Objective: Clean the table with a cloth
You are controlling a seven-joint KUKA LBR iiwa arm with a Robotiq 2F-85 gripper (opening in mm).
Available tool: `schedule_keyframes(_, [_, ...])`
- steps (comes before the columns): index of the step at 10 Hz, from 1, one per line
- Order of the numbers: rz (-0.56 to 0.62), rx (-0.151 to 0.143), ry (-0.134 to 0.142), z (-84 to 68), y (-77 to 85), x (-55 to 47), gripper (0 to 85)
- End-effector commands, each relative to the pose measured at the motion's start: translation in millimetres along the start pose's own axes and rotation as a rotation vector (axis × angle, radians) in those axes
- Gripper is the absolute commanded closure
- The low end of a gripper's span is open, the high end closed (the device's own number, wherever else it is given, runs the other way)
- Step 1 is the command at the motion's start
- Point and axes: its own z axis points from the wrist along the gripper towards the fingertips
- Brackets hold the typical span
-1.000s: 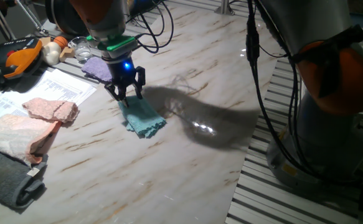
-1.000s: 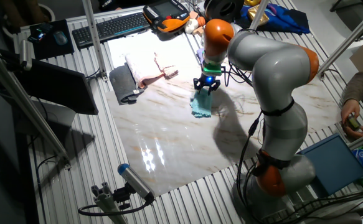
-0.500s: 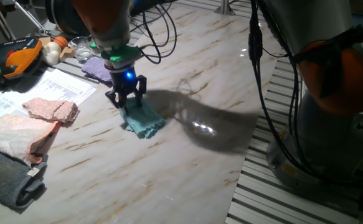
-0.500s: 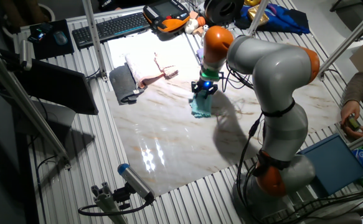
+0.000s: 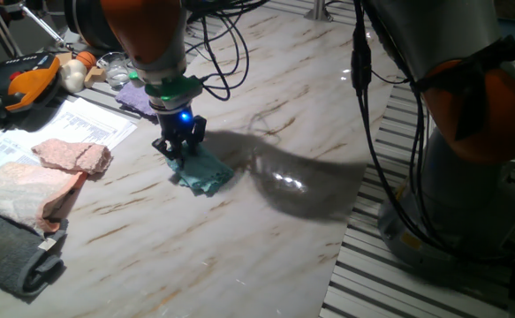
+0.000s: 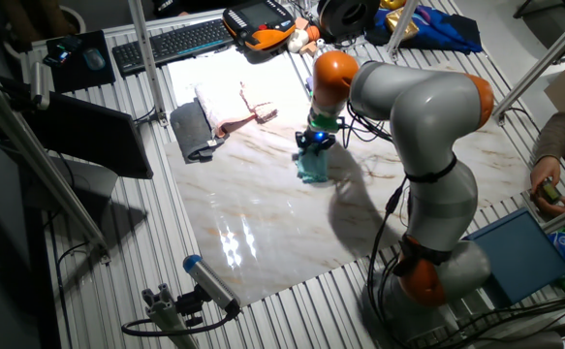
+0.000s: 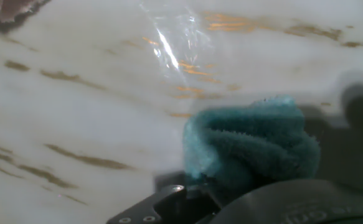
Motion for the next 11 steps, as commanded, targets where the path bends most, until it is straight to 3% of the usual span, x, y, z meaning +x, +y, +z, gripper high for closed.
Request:
schedule_keyframes(1, [-0.010, -0.003, 0.005, 0.9, -1.2, -1.0, 85.0])
schedule_keyframes(4, [-0.044, 0.030, -0.012, 2.1, -6.9, -6.7, 85.0])
schedule_keyframes(11, [-0.162, 0.062, -0.021, -9.9, -55.3, -51.2, 85.0])
